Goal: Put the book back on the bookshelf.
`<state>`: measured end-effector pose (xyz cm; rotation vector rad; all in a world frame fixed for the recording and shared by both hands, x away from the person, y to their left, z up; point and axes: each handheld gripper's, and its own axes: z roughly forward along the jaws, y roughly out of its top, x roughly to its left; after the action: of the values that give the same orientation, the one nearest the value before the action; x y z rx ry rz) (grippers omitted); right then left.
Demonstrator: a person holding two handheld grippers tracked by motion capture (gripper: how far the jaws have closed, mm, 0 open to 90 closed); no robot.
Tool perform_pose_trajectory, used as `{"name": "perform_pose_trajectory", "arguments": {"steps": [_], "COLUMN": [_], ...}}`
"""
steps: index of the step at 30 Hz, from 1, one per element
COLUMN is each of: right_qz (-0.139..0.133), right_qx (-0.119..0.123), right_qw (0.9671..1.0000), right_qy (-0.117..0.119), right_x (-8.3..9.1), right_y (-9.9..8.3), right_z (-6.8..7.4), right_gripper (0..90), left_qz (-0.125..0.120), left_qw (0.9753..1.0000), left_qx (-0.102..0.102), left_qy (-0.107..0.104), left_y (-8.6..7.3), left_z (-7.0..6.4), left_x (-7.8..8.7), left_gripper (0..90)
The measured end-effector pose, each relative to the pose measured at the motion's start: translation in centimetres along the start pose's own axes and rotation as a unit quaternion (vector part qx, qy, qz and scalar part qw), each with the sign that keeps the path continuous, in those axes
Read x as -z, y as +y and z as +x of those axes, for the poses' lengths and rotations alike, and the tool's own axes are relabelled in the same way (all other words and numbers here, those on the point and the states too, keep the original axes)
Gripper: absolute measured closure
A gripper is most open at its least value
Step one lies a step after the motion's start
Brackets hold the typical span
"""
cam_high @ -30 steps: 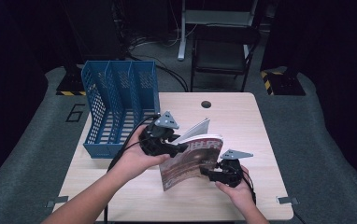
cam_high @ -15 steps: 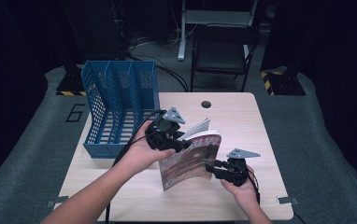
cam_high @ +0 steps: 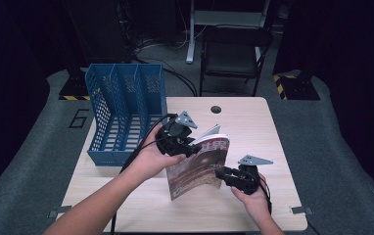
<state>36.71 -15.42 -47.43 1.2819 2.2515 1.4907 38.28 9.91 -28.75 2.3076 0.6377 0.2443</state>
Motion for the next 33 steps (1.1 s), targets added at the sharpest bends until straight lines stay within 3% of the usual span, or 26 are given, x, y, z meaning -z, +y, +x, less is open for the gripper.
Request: {"name": "perform_pose_trajectory", "arguments": {"steps": [14, 33], "right_qz": [0.001, -0.003], "right_qx": [-0.003, -0.01], "right_qw": [1.0, 0.9999], "right_qy": [0.001, -0.002], "right_x": [-0.04, -0.3], "right_y": [0.02, 0.1], "right_z": [-0.07, -0.09], "right_gripper": [64.2, 64.5], "left_qz": [0.012, 0.028], "left_qw": [0.9999, 0.9996], "left_qx": [0.009, 0.005], "left_qy": [0.0, 0.003], "left_y": [0.4, 0.62], "left_z": [-0.08, -0.2], "left_x": [-0.62, -0.93], "left_gripper": [76.8, 83.3]}}
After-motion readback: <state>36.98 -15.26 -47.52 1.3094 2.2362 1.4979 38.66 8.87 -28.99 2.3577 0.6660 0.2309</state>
